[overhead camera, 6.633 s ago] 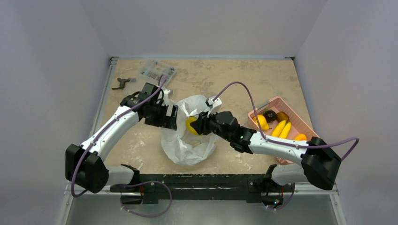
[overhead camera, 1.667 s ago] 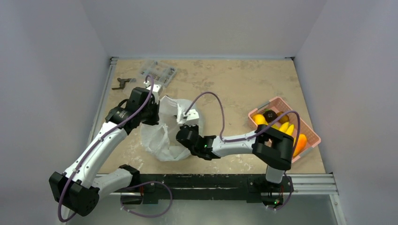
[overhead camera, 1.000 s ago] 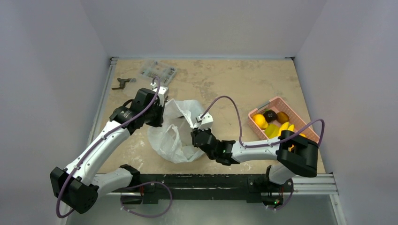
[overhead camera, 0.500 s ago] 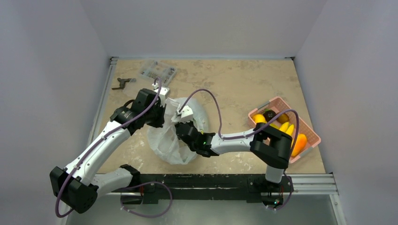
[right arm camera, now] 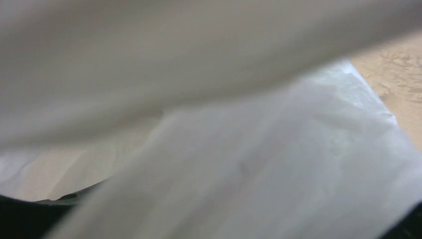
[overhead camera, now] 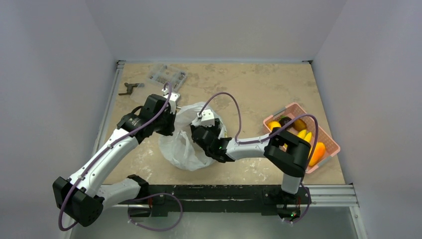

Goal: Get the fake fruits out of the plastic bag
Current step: Take out the fake fruit from the plastic bag.

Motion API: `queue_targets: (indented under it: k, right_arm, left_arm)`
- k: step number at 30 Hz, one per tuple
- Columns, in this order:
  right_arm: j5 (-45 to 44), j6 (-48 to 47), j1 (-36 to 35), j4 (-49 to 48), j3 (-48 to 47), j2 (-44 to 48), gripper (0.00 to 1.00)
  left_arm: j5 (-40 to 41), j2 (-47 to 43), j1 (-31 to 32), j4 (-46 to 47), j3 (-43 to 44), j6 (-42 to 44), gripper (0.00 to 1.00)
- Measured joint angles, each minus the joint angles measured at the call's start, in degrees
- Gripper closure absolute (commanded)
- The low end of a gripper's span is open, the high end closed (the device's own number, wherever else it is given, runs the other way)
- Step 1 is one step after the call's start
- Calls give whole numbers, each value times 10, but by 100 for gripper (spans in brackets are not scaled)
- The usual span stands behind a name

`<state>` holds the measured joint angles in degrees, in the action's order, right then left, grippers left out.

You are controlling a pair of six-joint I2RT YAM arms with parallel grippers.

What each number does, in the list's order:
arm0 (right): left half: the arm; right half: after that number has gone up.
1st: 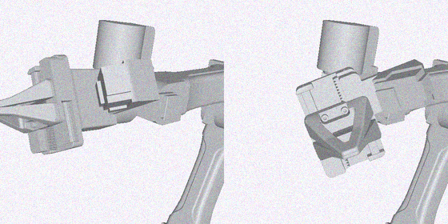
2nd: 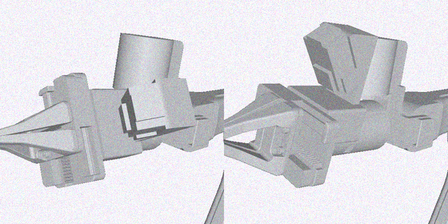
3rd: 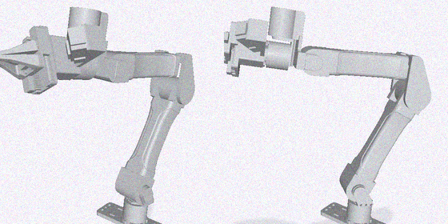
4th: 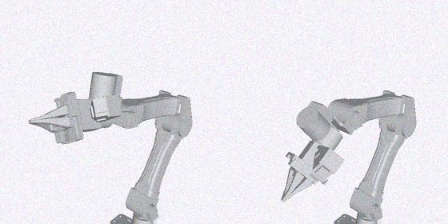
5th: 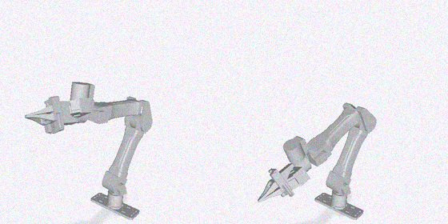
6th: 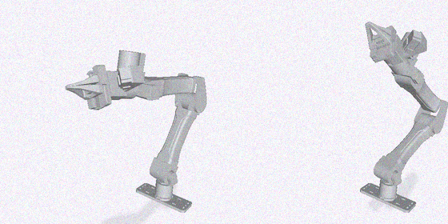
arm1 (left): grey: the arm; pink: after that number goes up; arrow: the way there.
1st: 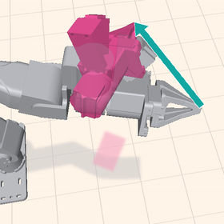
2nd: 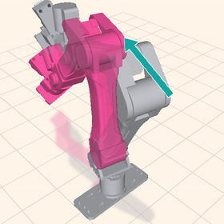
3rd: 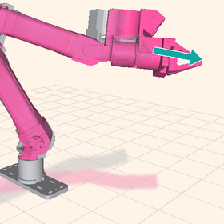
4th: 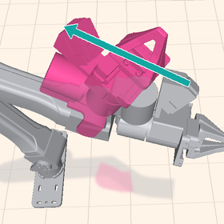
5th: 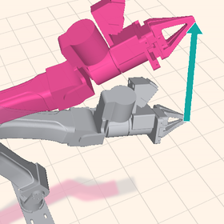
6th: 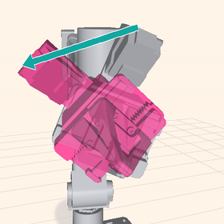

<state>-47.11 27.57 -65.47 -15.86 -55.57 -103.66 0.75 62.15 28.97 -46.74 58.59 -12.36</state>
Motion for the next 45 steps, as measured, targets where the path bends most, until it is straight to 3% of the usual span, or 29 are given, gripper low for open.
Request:
queue_targets:
  k: [8,24,35,39,41,45]
  right_arm:
    - [-6,-8,30,-3,4,-5,4]
    - [-31,-162,30,-46,4,-5,4]
    - [-54,-156,73,-25,-7,-40,1]
    - [-59,-142,78,-3,-14,-68,10]
    - [-57,-139,78,5,-22,-83,24]
    - [-56,-134,77,16,-45,-106,34]
  left_arm:
    - [-14,6,0,0,0,1,100]
    - [-21,12,0,0,0,3,100]
    - [-24,15,0,0,0,10,100]
    - [-25,17,0,0,0,10,100]
    - [-24,19,0,0,0,10,100]
    - [-24,20,0,0,0,10,100]
